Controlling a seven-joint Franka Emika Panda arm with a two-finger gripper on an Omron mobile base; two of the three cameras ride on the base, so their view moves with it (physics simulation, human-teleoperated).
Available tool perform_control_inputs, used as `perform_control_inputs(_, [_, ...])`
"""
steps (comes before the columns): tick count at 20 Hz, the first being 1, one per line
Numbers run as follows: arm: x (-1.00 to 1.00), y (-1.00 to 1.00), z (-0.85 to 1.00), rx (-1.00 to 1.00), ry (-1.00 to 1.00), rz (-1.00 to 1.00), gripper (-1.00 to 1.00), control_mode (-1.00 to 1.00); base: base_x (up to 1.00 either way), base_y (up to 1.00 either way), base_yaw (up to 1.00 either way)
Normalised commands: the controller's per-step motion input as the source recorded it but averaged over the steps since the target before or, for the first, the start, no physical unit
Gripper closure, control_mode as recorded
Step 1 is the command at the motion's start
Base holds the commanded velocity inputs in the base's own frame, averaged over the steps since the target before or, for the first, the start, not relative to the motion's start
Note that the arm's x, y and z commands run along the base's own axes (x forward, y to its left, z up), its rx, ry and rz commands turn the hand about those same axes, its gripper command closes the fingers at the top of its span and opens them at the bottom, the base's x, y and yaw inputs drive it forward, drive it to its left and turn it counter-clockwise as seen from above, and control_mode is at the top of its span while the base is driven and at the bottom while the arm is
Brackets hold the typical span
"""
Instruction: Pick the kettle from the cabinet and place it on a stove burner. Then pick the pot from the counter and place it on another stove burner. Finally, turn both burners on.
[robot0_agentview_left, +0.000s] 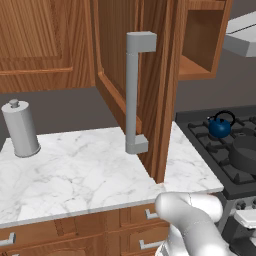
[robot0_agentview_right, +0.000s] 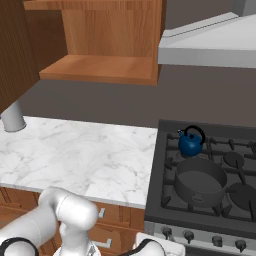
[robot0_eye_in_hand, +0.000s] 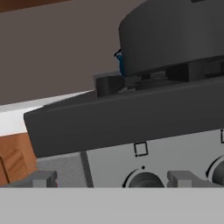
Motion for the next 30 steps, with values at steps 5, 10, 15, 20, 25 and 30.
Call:
perform_control_inputs(5, [0.08, -0.09, -0.18, 0.0, 0.0, 0.0, -1.0, -1.0, 0.0, 0.0, 0.0])
perform_control_inputs(10, [0.13, -0.06, -0.12, 0.0, 0.0, 0.0, -1.0, -1.0, 0.0, 0.0, 0.0])
perform_control_inputs(15, [0.17, -0.06, -0.12, 0.0, 0.0, 0.0, -1.0, -1.0, 0.0, 0.0, 0.0])
perform_control_inputs(20, [0.13, -0.07, -0.14, 0.0, -0.01, 0.0, -1.0, -1.0, 0.0, 0.0, 0.0])
perform_control_inputs(25, [0.07, -0.14, -0.15, 0.0, -0.04, 0.0, -1.0, -1.0, 0.0, 0.0, 0.0])
perform_control_inputs(30, [0.05, -0.12, -0.15, 0.0, -0.03, 0.0, -1.0, -1.0, 0.0, 0.0, 0.0])
